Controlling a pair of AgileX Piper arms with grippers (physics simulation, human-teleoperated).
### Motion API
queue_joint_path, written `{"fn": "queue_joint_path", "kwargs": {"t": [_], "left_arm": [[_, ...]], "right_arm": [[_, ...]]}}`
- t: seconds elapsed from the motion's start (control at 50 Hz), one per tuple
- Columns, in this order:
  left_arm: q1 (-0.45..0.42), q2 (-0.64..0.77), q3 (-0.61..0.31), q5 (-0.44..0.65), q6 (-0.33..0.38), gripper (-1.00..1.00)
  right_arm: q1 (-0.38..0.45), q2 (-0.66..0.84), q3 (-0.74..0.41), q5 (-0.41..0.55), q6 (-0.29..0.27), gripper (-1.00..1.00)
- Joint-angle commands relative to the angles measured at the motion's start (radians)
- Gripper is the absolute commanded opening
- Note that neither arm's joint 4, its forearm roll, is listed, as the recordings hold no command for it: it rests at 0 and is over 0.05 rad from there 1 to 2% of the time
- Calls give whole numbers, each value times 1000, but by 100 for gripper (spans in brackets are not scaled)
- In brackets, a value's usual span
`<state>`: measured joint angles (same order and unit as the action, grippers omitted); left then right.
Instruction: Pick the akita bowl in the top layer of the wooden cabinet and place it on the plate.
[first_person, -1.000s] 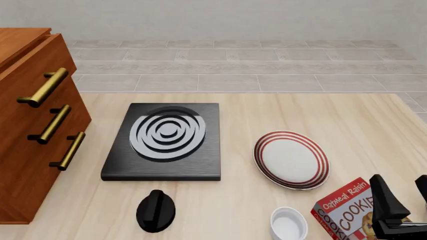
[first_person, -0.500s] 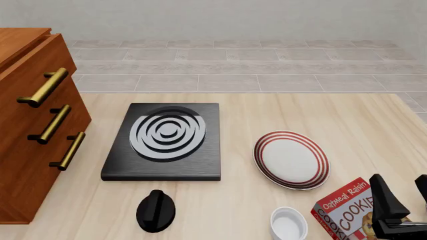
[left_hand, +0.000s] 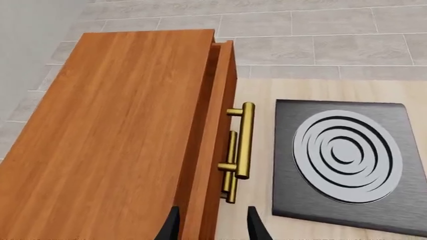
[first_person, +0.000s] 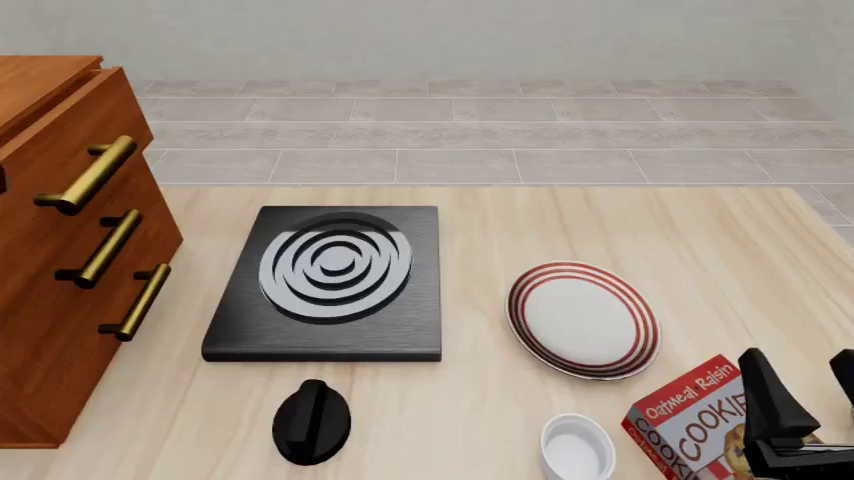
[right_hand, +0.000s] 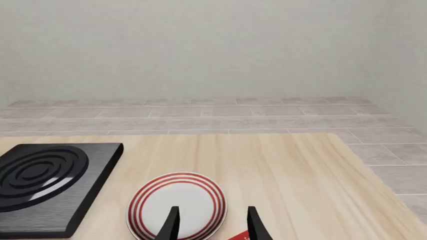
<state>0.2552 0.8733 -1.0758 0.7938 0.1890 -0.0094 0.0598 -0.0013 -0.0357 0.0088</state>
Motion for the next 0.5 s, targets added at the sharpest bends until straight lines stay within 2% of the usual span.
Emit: {"fn": "queue_joint_path", "kwargs": {"t": [0.02, 0.5], "left_arm": [[8, -4, 37, -19, 3, 100], [20, -6, 109, -60, 10, 100]], "right_arm": [[0, -2, 0, 2, 1, 100], [-1, -5, 0, 5, 2, 100]]}}
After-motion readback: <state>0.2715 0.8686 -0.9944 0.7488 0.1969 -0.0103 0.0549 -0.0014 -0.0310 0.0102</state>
